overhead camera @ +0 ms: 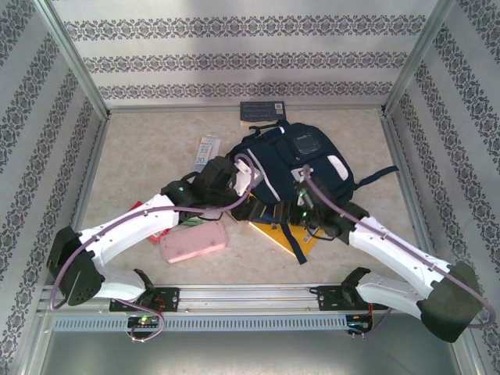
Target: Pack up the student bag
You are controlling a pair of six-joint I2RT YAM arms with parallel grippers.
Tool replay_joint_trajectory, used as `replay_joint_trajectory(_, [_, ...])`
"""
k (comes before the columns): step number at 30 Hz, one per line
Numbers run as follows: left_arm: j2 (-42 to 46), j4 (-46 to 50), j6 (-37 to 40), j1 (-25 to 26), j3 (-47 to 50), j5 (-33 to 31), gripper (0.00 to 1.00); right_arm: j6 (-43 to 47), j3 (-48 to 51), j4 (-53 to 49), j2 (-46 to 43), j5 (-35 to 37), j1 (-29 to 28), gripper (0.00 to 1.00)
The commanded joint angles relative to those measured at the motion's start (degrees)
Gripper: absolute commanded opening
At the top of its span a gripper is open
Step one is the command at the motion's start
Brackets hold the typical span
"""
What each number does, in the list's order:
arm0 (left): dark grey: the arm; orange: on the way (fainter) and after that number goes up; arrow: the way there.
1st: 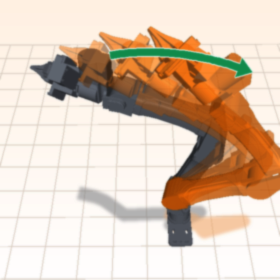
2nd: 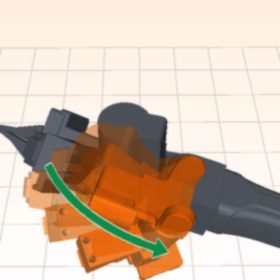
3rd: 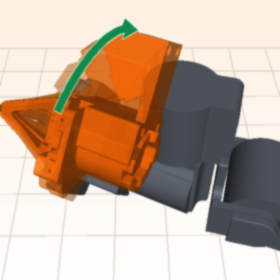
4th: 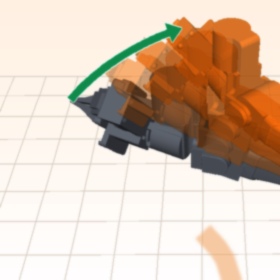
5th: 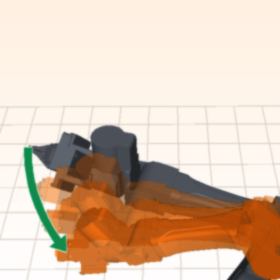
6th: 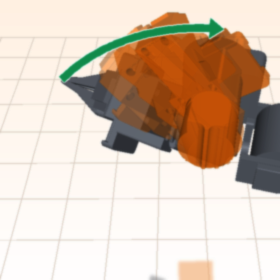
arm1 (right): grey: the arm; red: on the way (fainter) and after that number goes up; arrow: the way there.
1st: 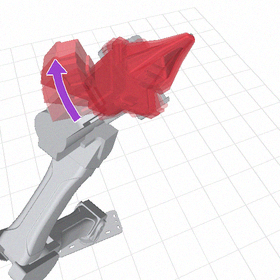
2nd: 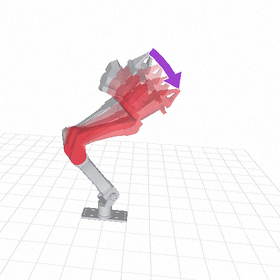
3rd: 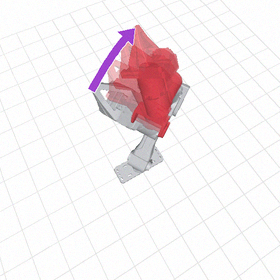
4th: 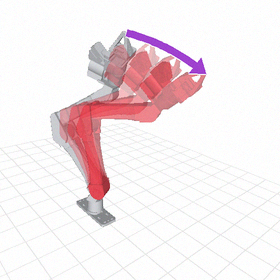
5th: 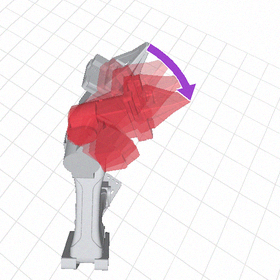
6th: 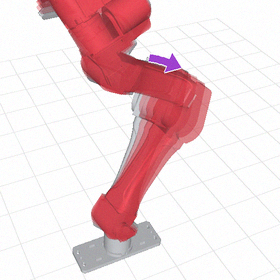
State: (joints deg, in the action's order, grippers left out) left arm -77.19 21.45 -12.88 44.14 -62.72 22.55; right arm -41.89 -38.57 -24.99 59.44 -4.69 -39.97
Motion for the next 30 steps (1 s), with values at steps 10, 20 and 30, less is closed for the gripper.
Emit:
replay_joint_trajectory(10, [4.62,-0.33,-3.29,-5.42,3.82,-0.07,0.48,21.01,28.39,34.36,-19.76,17.30,-13.91,0.56])
replay_joint_trajectory(20, [6.61,-1.75,-3.37,-7.38,5.54,-0.95,0.48,19.04,32.68,40.87,-16.19,17.12,-13.91,0.49])
replay_joint_trajectory(30, [5.73,-2.56,-4.25,-9.59,5.48,0.16,0.48,19.73,29.28,50.84,1.08,16.89,-13.99,0.47])
